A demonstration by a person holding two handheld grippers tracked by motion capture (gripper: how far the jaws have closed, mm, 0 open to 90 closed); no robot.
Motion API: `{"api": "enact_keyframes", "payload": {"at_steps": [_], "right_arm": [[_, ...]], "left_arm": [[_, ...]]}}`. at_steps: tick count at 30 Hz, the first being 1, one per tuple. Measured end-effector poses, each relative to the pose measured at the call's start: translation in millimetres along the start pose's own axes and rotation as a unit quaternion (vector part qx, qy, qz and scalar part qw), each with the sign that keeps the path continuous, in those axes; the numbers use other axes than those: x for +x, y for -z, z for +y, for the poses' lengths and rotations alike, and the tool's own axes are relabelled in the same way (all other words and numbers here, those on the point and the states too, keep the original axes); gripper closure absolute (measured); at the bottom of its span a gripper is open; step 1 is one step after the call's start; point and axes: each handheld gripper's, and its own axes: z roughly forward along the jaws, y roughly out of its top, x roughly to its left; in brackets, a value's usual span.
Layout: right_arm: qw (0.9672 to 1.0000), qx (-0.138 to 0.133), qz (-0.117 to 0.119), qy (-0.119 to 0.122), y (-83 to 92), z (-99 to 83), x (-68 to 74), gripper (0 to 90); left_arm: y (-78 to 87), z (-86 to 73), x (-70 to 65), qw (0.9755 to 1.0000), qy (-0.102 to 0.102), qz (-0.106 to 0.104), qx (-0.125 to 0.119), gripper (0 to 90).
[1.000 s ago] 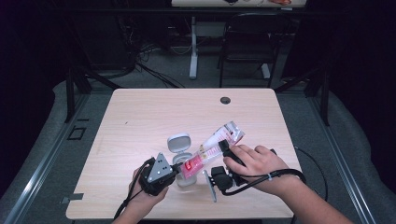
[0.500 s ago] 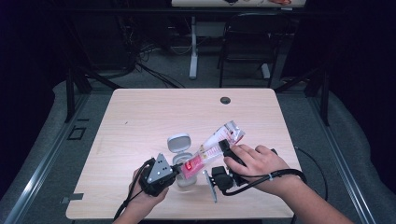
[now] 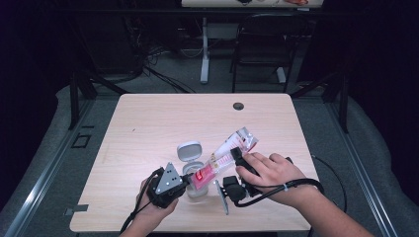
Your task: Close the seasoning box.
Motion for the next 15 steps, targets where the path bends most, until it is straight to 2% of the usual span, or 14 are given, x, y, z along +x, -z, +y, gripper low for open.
{"api": "enact_keyframes", "payload": {"at_steps": [3, 15], "right_arm": [[0.9999, 0.008, -0.002, 0.007, 1.3, 0.7, -1.4, 86.6], [1.0000, 0.001, -0.002, 0.004, 1.4, 0.2, -3.0, 86.7]], "left_arm": [[0.1, 0.2, 0.1, 1.0000, 0.000, -0.001, 0.000, 90.0], [1.2, 0.5, -1.3, 1.0000, 0.002, -0.001, -0.003, 90.0]]}}
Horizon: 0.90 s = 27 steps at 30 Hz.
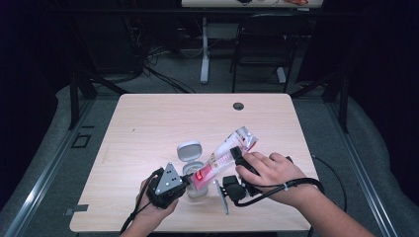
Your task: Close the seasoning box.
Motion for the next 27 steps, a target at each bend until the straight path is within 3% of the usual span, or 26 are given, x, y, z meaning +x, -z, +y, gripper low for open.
{"api": "enact_keyframes", "payload": {"at_steps": [27], "right_arm": [[1.0000, 0.000, -0.003, 0.008, 0.2, 3.3, -2.3, 86.6]], "left_arm": [[0.6, -1.6, 0.6, 1.0000, 0.002, -0.001, 0.002, 89.9]]}}
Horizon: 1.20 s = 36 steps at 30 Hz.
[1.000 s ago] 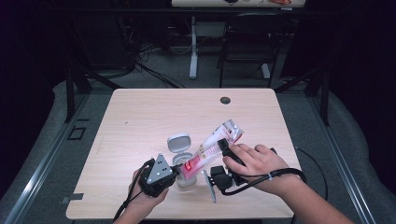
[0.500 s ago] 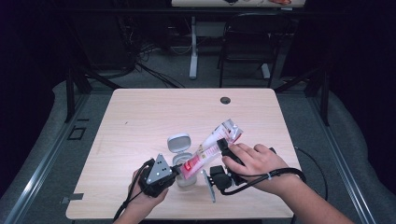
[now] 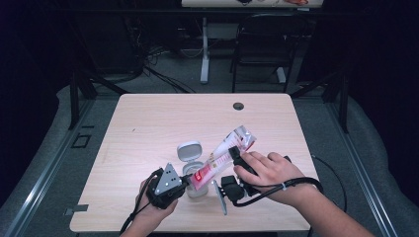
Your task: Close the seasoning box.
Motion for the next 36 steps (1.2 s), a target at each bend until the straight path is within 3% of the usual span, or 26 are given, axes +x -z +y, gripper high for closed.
{"api": "enact_keyframes", "payload": {"at_steps": [36], "right_arm": [[1.0000, -0.003, -0.008, -0.004, 0.1, 1.3, 0.4, 86.7]], "left_arm": [[1.5, 0.0, 0.9, 1.0000, 0.003, 0.002, 0.000, 89.9]]}}
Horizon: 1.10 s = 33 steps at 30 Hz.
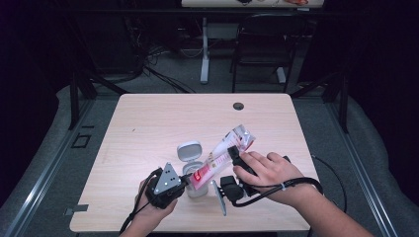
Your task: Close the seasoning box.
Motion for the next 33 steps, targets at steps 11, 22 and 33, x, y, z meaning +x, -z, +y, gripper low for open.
{"api": "enact_keyframes", "payload": {"at_steps": [11, 22, 33], "right_arm": [[1.0000, -0.002, -0.005, 0.002, 0.1, 2.9, -2.5, 86.6], [1.0000, -0.003, -0.007, 0.001, 0.5, 2.8, -3.1, 86.6], [1.0000, -0.004, -0.006, 0.001, 0.3, 2.4, -2.2, 86.5]], "left_arm": [[0.7, -1.3, 0.0, 1.0000, -0.001, 0.000, 0.000, 89.9], [-0.3, -1.4, -0.6, 1.0000, 0.001, -0.001, 0.000, 89.9], [-1.9, -1.9, -1.2, 1.0000, -0.001, -0.004, 0.002, 89.8]]}}
